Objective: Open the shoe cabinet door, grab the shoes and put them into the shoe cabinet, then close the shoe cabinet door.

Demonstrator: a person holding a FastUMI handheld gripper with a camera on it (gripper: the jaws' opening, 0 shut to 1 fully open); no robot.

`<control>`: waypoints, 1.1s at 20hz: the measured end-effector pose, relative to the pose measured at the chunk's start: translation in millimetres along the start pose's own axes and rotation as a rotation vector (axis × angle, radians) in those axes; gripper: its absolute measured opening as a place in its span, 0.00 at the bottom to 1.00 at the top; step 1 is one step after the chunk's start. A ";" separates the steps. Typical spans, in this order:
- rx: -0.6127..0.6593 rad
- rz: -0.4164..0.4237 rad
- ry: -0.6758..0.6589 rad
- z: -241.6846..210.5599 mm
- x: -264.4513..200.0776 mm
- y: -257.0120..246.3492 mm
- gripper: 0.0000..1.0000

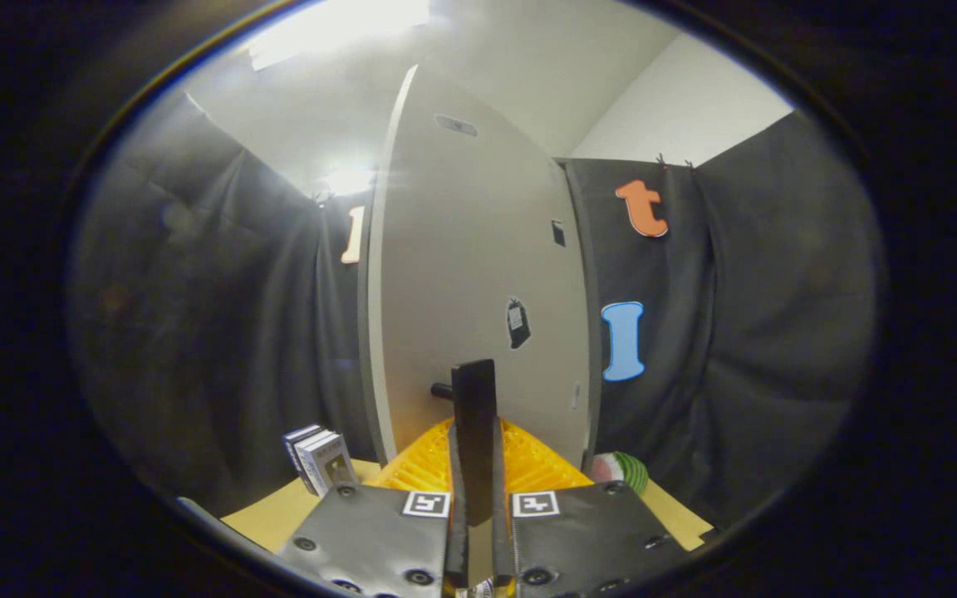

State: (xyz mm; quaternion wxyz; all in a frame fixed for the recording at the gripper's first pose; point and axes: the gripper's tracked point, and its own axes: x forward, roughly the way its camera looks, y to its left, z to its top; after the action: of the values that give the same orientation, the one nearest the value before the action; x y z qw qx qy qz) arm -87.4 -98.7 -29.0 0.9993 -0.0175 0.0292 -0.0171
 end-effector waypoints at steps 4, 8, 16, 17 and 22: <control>0.012 0.002 0.004 3.4 -16.1 -34.8 0.12; 0.018 -0.058 0.001 7.1 -24.9 -77.8 0.07; 0.070 -0.136 -0.009 7.9 -26.6 -151.7 0.02; 0.064 -0.129 -0.008 8.3 -24.8 -154.8 0.02; 0.027 -0.114 0.016 6.7 -28.1 -161.3 0.03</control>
State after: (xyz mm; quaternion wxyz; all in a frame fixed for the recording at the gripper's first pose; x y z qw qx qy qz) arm -120.5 -258.6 -14.9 0.9965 -0.0055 0.0360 -0.0747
